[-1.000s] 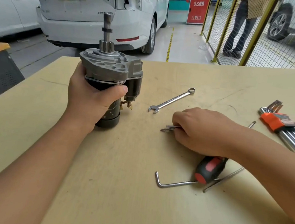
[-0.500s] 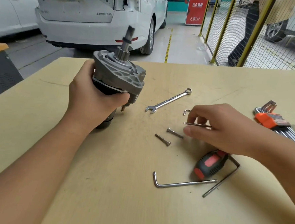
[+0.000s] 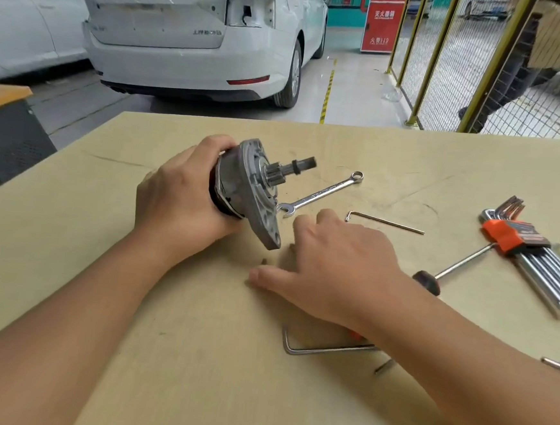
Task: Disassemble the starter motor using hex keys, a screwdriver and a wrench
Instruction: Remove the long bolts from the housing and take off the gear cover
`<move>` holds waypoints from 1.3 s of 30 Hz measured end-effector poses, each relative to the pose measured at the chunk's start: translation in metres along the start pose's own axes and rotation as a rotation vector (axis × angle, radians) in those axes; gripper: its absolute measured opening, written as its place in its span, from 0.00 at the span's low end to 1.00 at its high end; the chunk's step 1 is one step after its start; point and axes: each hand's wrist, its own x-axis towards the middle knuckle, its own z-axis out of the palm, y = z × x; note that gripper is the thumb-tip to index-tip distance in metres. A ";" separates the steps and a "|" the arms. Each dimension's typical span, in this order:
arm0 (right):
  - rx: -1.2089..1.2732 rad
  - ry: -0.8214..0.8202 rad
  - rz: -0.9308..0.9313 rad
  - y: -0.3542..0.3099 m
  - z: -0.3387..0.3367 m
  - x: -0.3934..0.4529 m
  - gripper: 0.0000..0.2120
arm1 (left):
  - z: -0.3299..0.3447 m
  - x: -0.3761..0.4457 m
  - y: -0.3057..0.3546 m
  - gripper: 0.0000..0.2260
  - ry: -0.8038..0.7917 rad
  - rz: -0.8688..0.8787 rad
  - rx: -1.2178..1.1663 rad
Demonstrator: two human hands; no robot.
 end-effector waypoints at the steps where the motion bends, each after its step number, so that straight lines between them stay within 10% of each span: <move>1: 0.024 0.003 -0.011 -0.001 0.001 0.001 0.25 | 0.001 0.000 -0.001 0.36 0.005 0.001 0.000; 6: 0.087 -0.035 -0.086 0.013 0.000 0.003 0.06 | 0.001 -0.003 -0.003 0.35 0.004 0.047 0.008; 17: 0.251 -0.107 -0.081 0.070 -0.009 -0.006 0.06 | -0.002 -0.001 -0.016 0.32 -0.097 0.181 -0.006; 23: 0.531 0.233 0.088 0.070 -0.012 -0.007 0.04 | -0.005 0.002 -0.021 0.33 -0.163 0.212 -0.053; 29: 0.718 0.226 -0.102 0.050 -0.012 -0.017 0.03 | -0.006 0.002 -0.021 0.34 -0.183 0.207 -0.057; 39: 0.604 0.236 -0.131 0.028 0.000 -0.024 0.07 | -0.007 -0.002 -0.015 0.34 -0.174 0.242 -0.090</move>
